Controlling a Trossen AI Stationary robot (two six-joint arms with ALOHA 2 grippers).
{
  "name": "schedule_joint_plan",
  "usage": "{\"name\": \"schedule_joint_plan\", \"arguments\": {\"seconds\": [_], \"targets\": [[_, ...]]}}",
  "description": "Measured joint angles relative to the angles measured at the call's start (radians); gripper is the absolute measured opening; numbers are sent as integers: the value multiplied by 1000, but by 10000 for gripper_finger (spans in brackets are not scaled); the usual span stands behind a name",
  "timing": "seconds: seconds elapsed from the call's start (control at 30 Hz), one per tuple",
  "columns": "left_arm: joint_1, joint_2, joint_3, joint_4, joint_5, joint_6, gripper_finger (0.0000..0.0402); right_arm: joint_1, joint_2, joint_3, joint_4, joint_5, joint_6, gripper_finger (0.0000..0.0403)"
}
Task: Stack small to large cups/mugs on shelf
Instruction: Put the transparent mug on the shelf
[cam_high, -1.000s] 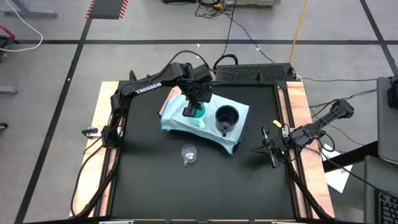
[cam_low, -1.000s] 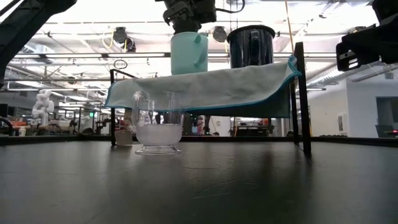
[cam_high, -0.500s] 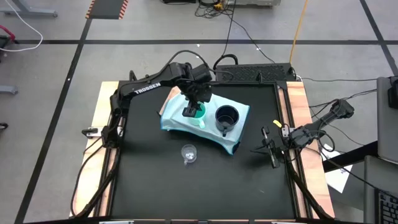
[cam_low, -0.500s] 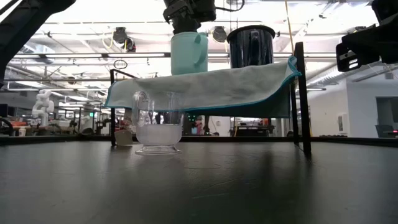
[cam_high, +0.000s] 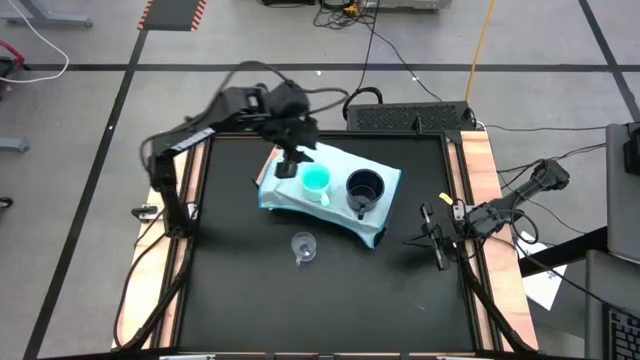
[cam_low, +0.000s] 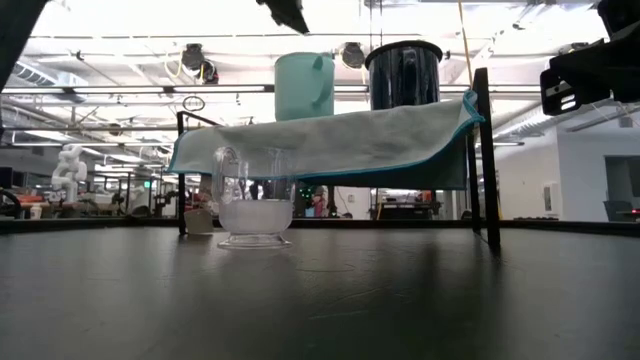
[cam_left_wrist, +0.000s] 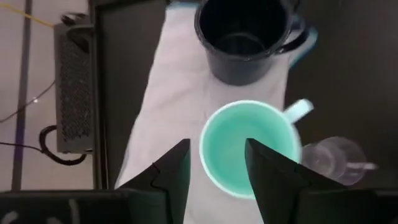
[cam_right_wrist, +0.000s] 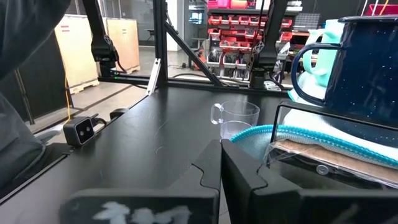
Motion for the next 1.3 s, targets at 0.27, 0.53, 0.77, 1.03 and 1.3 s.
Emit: {"name": "schedule_joint_plan", "arguments": {"seconds": [0.27, 0.53, 0.77, 1.03, 1.3], "targets": [[-34, -148, 2, -111, 66, 29, 33, 0, 0, 0, 0, 0, -3, 0], [-92, -206, 2, -203, 51, 42, 3, 0, 0, 0, 8, 0, 1, 0], [-100, -228, 2, -184, 66, 54, 2, 0, 2, 0, 8, 0, 4, 0], [-48, -244, 0, -250, 59, 12, 1, 0, 2, 0, 7, 0, 5, 0], [-41, -397, -94, -232, 55, -24, 0, 0, 3, 0, 6, -3, 4, 0]]}}
